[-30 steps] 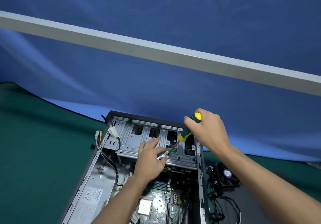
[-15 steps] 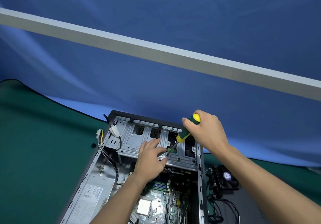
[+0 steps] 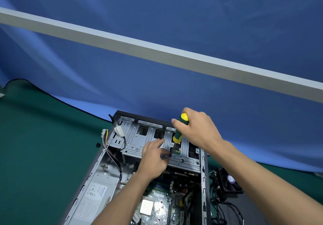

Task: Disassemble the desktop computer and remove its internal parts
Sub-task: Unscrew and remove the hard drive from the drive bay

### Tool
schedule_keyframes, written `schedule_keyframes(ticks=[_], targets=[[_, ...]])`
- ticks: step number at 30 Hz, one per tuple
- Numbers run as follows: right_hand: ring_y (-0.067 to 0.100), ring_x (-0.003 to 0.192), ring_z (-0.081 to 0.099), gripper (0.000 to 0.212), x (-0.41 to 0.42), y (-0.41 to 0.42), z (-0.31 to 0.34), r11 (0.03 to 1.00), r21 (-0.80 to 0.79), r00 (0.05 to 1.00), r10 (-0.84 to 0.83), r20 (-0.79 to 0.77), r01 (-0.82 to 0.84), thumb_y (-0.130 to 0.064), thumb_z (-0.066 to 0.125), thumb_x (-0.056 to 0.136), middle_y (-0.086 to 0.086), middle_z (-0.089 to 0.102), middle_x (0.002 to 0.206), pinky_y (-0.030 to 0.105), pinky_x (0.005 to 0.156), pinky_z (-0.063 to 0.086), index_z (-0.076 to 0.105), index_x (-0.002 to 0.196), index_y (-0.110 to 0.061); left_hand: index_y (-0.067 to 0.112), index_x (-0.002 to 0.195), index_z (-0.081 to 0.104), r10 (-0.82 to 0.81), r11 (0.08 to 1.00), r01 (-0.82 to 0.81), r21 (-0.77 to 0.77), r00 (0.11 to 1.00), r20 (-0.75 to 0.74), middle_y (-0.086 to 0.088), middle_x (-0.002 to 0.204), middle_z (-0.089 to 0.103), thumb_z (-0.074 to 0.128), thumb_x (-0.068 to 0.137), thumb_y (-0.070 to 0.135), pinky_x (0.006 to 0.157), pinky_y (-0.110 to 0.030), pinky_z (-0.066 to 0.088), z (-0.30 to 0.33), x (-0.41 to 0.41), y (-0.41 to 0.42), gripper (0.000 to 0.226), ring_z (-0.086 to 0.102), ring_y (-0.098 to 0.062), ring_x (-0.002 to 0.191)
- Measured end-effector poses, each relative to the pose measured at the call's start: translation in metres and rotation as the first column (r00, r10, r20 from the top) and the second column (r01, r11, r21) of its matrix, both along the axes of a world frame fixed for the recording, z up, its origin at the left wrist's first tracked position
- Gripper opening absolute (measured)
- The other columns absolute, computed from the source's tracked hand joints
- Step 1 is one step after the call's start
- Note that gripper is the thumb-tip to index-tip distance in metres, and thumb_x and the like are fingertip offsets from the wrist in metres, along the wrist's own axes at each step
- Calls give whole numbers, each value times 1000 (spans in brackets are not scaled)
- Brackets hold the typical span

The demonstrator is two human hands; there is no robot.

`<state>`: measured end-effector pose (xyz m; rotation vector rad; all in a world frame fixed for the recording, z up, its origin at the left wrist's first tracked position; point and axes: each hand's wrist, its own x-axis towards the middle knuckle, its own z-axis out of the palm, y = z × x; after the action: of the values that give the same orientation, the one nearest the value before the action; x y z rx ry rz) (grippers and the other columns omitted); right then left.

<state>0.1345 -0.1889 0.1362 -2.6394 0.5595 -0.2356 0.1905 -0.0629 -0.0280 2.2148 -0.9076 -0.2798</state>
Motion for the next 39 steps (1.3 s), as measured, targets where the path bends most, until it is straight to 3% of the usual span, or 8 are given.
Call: schedule_keyframes(ticks=[7, 10, 14, 19, 25, 30, 35, 39], targets=[[26, 74, 61, 22, 6, -8, 21, 999, 49, 961, 19, -277, -6, -36, 56, 84, 5, 61, 81, 34, 62, 50, 50, 91, -17, 26, 98, 72, 0, 1000, 0, 0, 1000, -23, 2, 146, 41, 67, 82, 22, 114, -29, 4, 1, 0, 0, 18, 26, -12, 137], [27, 72, 62, 26, 9, -5, 28, 994, -105, 913, -75, -402, 35, -39, 53, 87, 3, 59, 75, 31, 61, 48, 51, 81, -14, 26, 96, 72, 17, 1000, -17, -1, 1000, -22, 3, 145, 41, 67, 81, 22, 114, -28, 4, 0, 0, 1, 16, 26, -12, 137], [22, 61, 46, 54, 11, 9, 28, 942, -332, 902, -182, -391, 46, -59, 34, 94, -1, 46, 63, 28, 51, 28, 37, 64, -15, 25, 98, 71, 25, 1000, -25, 5, 999, -26, 4, 145, 41, 66, 81, 21, 113, -27, 4, 0, -1, 0, 19, 26, -12, 136], [19, 54, 42, 41, 15, 16, 27, 933, -357, 906, -191, -377, 49, -39, 37, 96, 1, 44, 62, 26, 48, 24, 38, 65, -13, 27, 100, 70, 22, 1000, -22, 16, 999, -26, 4, 145, 40, 65, 80, 21, 111, -25, 3, 1, -1, 0, 21, 25, -12, 135], [26, 80, 51, 20, 11, 11, 33, 988, -100, 912, 65, -406, -115, -26, 51, 91, 4, 53, 86, 32, 58, 35, 42, 104, -13, 26, 97, 71, 18, 1000, -17, 19, 999, -41, 4, 145, 41, 64, 79, 17, 111, -25, 4, 4, -1, 1, 22, 26, -13, 135], [21, 60, 47, 49, 9, 14, 31, 927, -370, 905, -112, -411, -54, -56, 39, 94, 0, 48, 67, 28, 47, 26, 41, 73, -12, 28, 97, 70, 39, 999, -37, 23, 997, -73, 7, 144, 41, 64, 79, 18, 115, -30, 7, 4, -2, 1, 21, 23, -15, 136], [24, 84, 52, 16, 9, 11, 36, 986, 91, 891, 162, -423, -136, -18, 53, 88, 4, 47, 98, 34, 68, 43, 41, 98, -21, 26, 97, 72, 26, 999, -24, 28, 999, -47, 4, 142, 44, 64, 78, 16, 113, -28, 10, 7, -2, 0, 23, 29, -14, 134], [28, 86, 56, 34, 9, 25, 28, 993, -115, 942, -4, -336, -37, -49, 43, 93, 5, 58, 90, 34, 65, 38, 47, 99, -16, 27, 94, 72, 38, 999, -37, 35, 998, -45, 5, 142, 44, 64, 79, 15, 112, -27, 13, 7, -2, -1, 21, 31, -15, 132]])
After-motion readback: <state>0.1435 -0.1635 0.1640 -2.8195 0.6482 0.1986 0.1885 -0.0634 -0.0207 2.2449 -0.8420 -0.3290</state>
